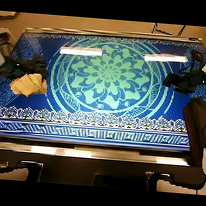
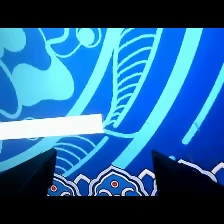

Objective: Fold the clothes and pants, and hang the long-sleeved shirts on hangers.

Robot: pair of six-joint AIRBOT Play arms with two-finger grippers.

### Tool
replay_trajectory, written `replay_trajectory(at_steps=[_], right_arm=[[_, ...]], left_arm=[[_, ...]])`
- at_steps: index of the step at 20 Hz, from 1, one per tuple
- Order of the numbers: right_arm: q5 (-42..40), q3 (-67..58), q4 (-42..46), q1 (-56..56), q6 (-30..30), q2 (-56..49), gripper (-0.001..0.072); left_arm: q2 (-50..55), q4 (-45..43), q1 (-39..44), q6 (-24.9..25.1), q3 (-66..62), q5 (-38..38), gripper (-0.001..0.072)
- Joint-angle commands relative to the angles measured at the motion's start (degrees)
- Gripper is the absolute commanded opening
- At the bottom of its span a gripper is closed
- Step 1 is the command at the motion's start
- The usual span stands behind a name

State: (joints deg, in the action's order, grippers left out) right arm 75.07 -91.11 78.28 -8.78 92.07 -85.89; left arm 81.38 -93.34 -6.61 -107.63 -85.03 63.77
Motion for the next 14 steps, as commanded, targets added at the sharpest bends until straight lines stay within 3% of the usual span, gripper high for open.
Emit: replay_trajectory(at_steps=[1,3,6,10,11,12,13,14], right_arm=[[0.59,0.98,1.31,0.09,-1.14,-0.13,0.0675],[2.05,1.49,1.27,0.09,-1.66,-0.31,0.0675],[4.02,1.49,1.29,0.09,-1.68,-0.33,0.0676],[5.92,1.49,1.25,0.09,-0.59,-0.31,0.0675],[6.97,1.49,1.25,0.09,-0.24,-0.31,0.0675],[8.37,1.46,1.22,0.09,0.02,-0.31,0.0675],[9.99,1.46,1.22,0.09,0.11,-0.28,0.0675],[11.80,1.42,1.27,0.09,0.04,-0.26,0.0674]], left_arm=[[2.25,13.00,-16.50,-3.78,3.13,7.28,0.0709],[4.00,21.24,-22.14,-2.36,8.22,3.48,0.0710],[5.92,30.86,-23.10,3.54,15.10,-8.41,0.0710],[9.60,46.49,-18.97,20.28,17.62,-18.95,0.0695],[9.86,48.48,-17.79,22.18,17.62,-19.93,0.0527],[9.77,49.51,-16.83,22.18,17.53,-20.13,0.0132],[9.18,51.34,-15.93,22.58,17.38,-19.89,0.0019],[7.69,53.99,-15.04,24.72,17.40,-19.87,0.0020]])
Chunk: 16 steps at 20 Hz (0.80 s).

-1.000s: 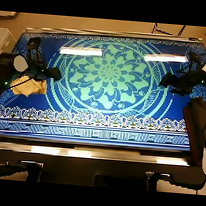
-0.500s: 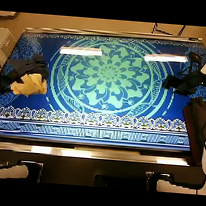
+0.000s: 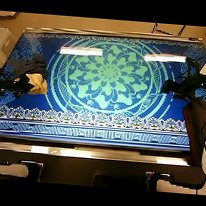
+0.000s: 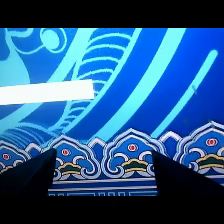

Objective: Fold the clothes and pants, and hang the long-sleeved shirts on hangers.

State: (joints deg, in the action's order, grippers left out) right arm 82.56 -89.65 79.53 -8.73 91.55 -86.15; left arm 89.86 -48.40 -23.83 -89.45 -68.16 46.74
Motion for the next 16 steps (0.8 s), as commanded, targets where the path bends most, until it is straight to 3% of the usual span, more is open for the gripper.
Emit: replay_trajectory(at_steps=[1,3,4,8,11,13,16], right_arm=[[5.57,-0.04,0.17,0.04,0.55,0.20,0.0673],[6.32,-0.04,0.09,0.04,0.55,1.22,0.0672],[6.23,-0.04,-0.13,0.04,0.57,2.23,0.0672],[5.64,-0.04,-1.33,0.04,0.55,7.82,0.0672],[5.88,-0.04,-1.27,0.04,-0.55,12.92,0.0672],[5.88,-0.04,-0.87,0.04,-0.55,15.91,0.0672],[6.03,-0.04,-0.50,0.04,-0.55,18.86,0.0672]], left_arm=[[-3.63,13.18,3.34,11.76,0.52,-2.82,0.0020],[-12.31,19.96,7.10,22.23,0.52,-1.90,0.0019],[-17.77,21.35,10.19,24.22,0.52,-1.27,0.0020],[-33.99,19.61,28.37,24.52,0.70,-2.05,0.0019],[-36.22,13.07,45.29,20.06,0.74,-7.37,0.0019],[-34.69,6.62,55.71,15.96,2.05,-15.89,0.0020],[-27.56,5.31,66.66,7.91,6.23,-27.28,0.0019]])
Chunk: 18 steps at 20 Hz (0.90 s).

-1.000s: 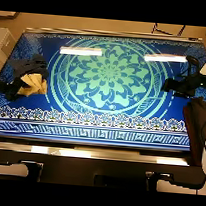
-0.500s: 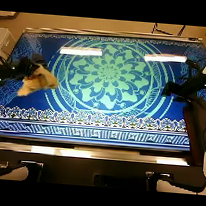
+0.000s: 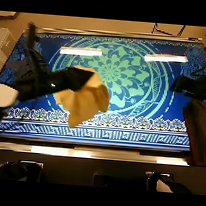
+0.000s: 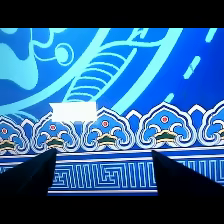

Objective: Fold the clothes and pants, and hang the long-sleeved shirts on hangers.

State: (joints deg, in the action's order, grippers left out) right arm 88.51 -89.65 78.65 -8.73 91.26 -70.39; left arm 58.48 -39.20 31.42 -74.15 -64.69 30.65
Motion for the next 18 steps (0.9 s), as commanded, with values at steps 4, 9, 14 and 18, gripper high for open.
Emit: replay_trajectory(at_steps=[4,9,14,18], right_arm=[[-1.05,-0.02,1.62,0.04,-0.26,3.34,0.0672],[-2.51,0.00,1.29,0.04,-0.22,1.99,0.0672],[5.14,6.73,-9.75,0.07,-1.77,-0.87,0.0675],[0.50,24.85,-13.55,0.04,-4.59,-0.57,0.0697]], left_arm=[[21.86,-0.02,22.71,-20.41,2.51,-12.66,0.0021],[29.57,2.93,19.02,-12.76,-5.64,8.02,0.0706],[23.69,-8.74,-13.05,-9.42,-9.42,29.77,0.0706],[24.30,-11.41,-33.51,-10.88,-4.07,36.44,0.0705]])
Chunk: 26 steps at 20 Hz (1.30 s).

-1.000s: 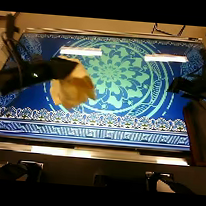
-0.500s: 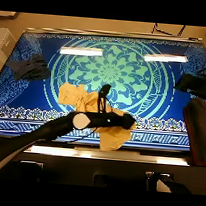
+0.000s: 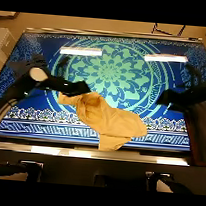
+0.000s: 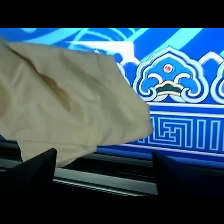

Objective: Fold the clothes and pants, and hang the long-sleeved shirts on hangers.

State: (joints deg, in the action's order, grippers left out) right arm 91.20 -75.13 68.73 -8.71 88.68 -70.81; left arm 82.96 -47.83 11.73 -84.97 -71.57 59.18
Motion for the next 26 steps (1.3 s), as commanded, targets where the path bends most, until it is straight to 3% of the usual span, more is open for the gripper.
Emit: replay_trajectory(at_steps=[1,4,7,10,12,14,16,17,19,20,21,22,26], right_arm=[[-4.46,14.10,-3.37,0.02,-2.16,-0.22,0.0697],[-11.50,23.17,-3.80,0.02,-0.37,-0.22,0.0698],[-15.80,28.35,-3.15,0.02,-0.42,-0.22,0.0713],[-19.15,31.28,-3.19,0.02,-0.42,-0.59,0.0714],[-19.61,31.85,-3.58,0.02,-0.46,-1.49,0.0714],[-20.11,31.85,-3.87,0.04,-0.48,-2.71,0.0713],[-21.07,32.02,-6.32,0.04,-1.29,-4.42,0.0711],[-21.86,32.11,-8.59,0.04,-1.86,-5.38,0.0694],[-24.76,32.33,-13.35,0.04,-2.19,-6.60,0.0648],[-26.60,32.50,-16.33,0.04,-2.19,-6.60,0.0469],[-27.63,32.48,-18.84,0.02,-2.21,-6.56,0.0232],[-27.87,32.24,-21.22,0.02,-2.73,-6.56,0.0042],[-25.16,20.24,-20.20,-0.09,-10.75,-1.38,0.0036]], left_arm=[[-0.04,-1.49,-16.13,0.02,5.66,7.91,0.0705],[0.07,0.98,-15.61,2.78,15.93,5.53,0.0703],[0.07,9.20,-9.81,7.37,23.58,-3.61,0.0691],[1.36,12.85,-4.26,8.09,24.33,-9.62,0.0683],[2.40,14.99,-1.49,8.00,24.35,-12.59,0.0481],[2.80,15.96,0.28,5.86,24.35,-15.23,0.0421],[2.73,15.96,0.85,4.90,24.33,-16.00,0.0105],[2.58,15.93,0.85,5.09,24.35,-15.91,0.0044],[1.88,15.91,0.85,5.64,24.33,-15.91,0.0021],[1.31,15.91,0.85,6.12,24.33,-15.89,0.0021],[0.63,15.85,0.85,6.95,24.17,-15.89,0.0020],[-0.46,15.87,0.83,8.33,23.71,-15.74,0.0020],[-9.64,11.10,-1.05,10.69,14.45,-15.76,0.0019]])
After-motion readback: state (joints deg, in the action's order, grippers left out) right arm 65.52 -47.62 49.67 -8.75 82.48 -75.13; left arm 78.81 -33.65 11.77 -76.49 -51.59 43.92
